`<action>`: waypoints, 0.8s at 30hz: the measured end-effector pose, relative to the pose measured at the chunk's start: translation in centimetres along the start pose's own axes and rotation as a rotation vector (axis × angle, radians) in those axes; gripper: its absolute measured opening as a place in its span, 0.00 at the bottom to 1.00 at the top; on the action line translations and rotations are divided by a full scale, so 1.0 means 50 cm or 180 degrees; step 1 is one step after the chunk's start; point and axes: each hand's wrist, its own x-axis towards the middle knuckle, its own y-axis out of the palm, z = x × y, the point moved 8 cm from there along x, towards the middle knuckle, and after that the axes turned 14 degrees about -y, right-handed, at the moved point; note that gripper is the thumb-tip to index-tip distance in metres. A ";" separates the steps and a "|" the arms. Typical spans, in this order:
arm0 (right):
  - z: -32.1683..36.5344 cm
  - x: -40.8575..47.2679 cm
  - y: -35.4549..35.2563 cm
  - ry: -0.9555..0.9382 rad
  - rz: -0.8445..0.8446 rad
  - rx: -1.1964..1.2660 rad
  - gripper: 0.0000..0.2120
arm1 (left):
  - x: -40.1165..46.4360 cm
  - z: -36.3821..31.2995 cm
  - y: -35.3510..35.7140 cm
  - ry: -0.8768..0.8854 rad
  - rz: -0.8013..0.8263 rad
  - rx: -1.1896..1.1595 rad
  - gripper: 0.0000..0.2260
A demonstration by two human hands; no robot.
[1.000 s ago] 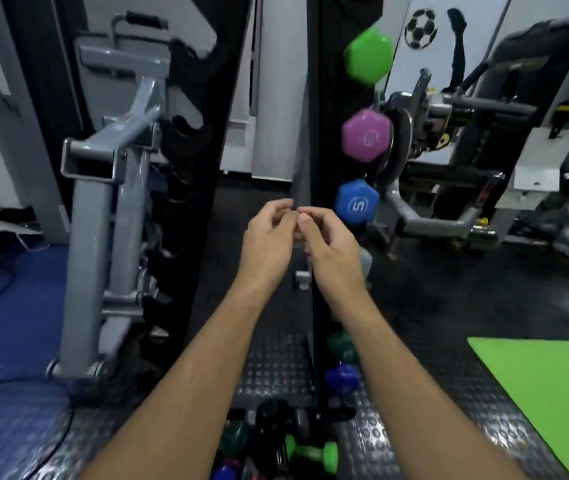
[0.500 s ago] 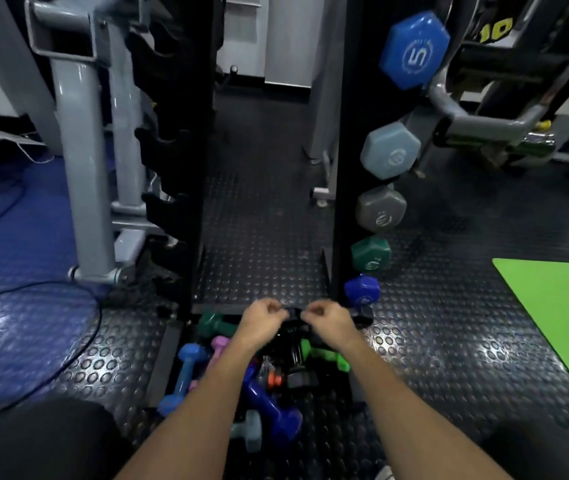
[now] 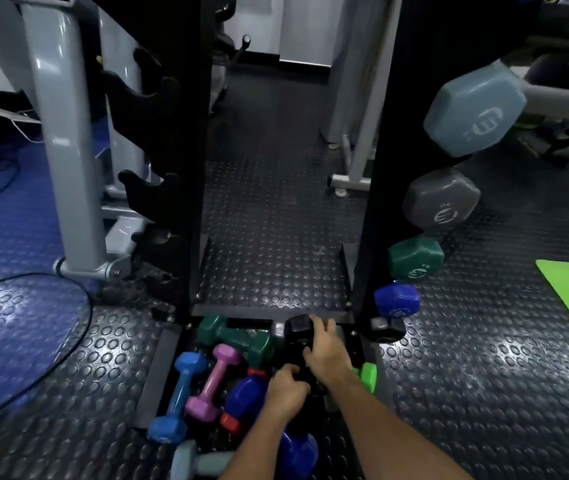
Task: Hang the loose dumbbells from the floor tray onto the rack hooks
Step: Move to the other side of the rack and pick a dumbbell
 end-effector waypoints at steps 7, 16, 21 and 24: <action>-0.037 0.069 0.017 -0.0189 0.0223 0.0169 0.42 | 0.066 0.012 0.067 -0.0375 0.0383 -0.0309 0.44; -0.051 0.103 0.021 -0.0213 0.0256 0.0523 0.32 | 0.142 0.005 0.092 -0.0389 0.0369 -0.0839 0.48; -0.038 0.063 0.011 -0.0246 0.0092 0.0278 0.30 | 0.103 0.008 0.086 -0.0335 0.0257 -0.0873 0.23; -0.019 0.038 -0.003 -0.0258 0.0008 0.0168 0.30 | 0.127 0.032 0.092 -0.0145 0.0090 -0.0830 0.23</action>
